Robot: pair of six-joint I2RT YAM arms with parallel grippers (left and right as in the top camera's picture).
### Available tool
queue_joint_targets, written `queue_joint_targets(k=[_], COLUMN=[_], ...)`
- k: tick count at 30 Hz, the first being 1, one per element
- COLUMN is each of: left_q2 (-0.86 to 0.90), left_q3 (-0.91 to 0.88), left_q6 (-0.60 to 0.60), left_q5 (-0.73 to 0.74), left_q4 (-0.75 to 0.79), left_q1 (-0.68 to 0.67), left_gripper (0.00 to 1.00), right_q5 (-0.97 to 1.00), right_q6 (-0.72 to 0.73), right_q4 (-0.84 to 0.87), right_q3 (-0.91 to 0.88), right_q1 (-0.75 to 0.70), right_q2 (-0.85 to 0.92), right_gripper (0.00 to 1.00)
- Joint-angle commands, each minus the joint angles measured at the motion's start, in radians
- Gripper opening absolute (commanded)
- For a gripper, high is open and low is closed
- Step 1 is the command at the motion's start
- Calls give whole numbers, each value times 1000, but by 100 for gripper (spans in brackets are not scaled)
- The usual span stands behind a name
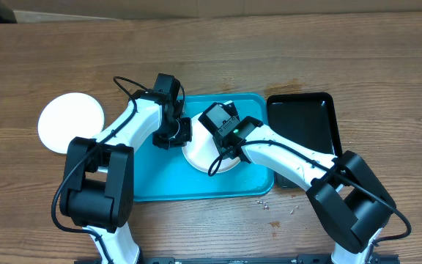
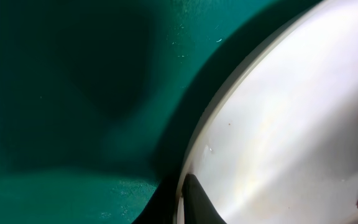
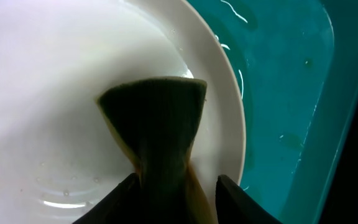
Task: Clean dirty plates on tray and stack at the side
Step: 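Scrub the white plate with the sponge while left gripper holds rim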
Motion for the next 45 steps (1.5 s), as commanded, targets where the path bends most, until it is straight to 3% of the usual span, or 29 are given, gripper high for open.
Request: queue_joint_targets(k=[1,12,18,25,28,45], left_q2=[6,6,6,6,6,6], left_q3=[-26,-26,-26,-26,-26,-26], left_q6=[8,8,8,8,8,8], left_q5=[-29,-29,-29,-29,-29,-29], left_q4=[-6,-4,-5,-7,-7,-6], left_q1=[-8,-8,-7,-7,-7,-8], left_gripper=[6,7,7,7,7,4], right_q5=[2,-89,-43,-28,-27,-214], right_q6=[5,11,40,133,164,333], right_q4=[-6,11,69,47,48,170], right_q3=[53,31,-46,-46,-53,-144], right_q1=[-5,-5,-5,-8,-9,-9], right_q2=[10,18,21,21,21,21], right_gripper=[42,42,17,16,4,4])
